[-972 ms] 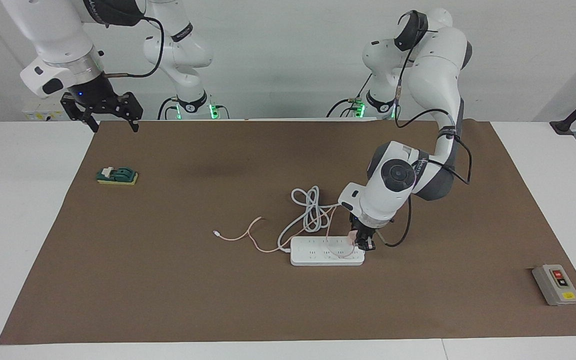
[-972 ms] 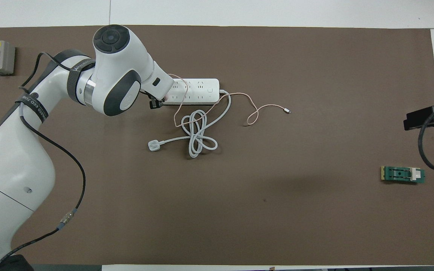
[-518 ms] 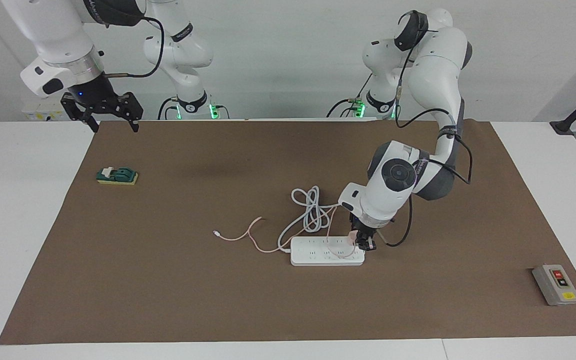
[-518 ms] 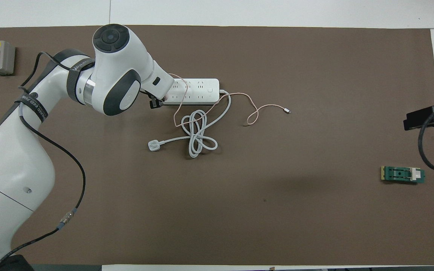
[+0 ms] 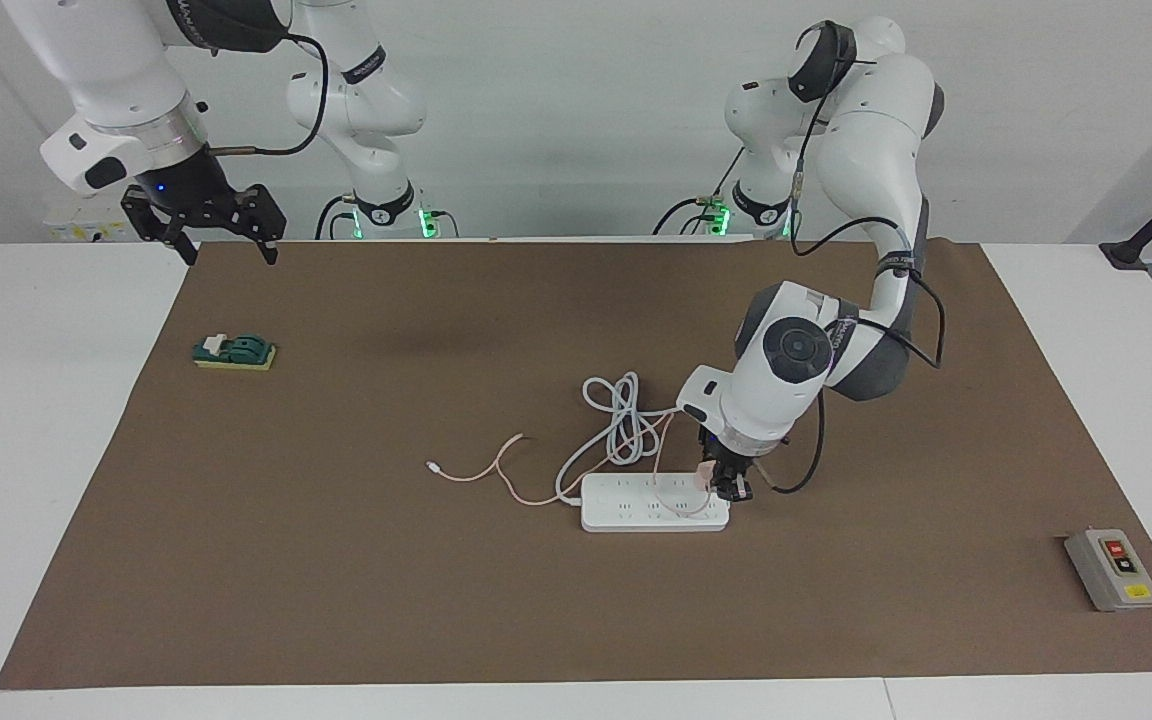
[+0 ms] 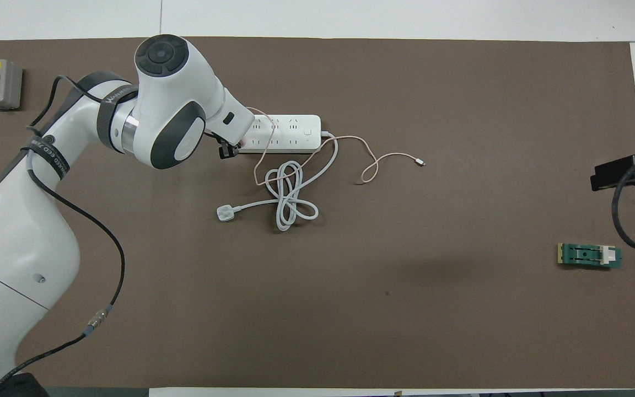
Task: Plug charger into power strip
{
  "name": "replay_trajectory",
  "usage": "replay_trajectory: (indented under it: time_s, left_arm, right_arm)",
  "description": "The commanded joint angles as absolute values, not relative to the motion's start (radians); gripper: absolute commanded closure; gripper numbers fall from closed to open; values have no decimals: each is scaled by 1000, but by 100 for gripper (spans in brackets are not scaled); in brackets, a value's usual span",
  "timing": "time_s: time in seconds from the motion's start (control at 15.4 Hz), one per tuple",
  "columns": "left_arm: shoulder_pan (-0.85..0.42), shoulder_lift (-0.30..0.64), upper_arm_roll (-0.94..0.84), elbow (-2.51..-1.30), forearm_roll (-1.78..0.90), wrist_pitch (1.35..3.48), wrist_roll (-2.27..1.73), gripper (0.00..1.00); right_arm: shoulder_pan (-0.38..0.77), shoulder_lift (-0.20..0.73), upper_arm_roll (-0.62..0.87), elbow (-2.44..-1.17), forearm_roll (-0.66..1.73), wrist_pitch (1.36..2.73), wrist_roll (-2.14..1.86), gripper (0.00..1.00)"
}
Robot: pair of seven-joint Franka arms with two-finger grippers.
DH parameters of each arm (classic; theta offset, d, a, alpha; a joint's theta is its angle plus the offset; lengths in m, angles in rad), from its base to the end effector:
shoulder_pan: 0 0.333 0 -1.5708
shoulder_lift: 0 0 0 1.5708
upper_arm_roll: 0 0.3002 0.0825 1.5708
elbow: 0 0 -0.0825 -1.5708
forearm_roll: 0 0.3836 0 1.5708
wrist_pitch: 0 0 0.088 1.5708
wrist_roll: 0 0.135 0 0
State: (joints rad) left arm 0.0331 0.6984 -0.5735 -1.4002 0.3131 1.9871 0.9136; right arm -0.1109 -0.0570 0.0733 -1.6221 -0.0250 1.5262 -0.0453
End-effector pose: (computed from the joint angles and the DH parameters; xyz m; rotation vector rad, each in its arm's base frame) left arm 0.6518 -0.2780 0.2993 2.2757 -2.0629 0.0211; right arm 0.5306 -0.0224 0.5838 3.1134 0.0107 -0.0626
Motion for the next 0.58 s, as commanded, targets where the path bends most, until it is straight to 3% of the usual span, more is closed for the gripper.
replay_trajectory:
  time_s: [0.0,0.52]
  left_arm:
    - [80,687,-555,-1402,377,2008,899,100]
    - [72,705,-554,-1473,383,2022,897,100]
  right_arm:
    - [-120,-77,81,-1641,-11,1519,-31,0]
    - [-120,-77,81,-1641,-11,1519,-31,0]
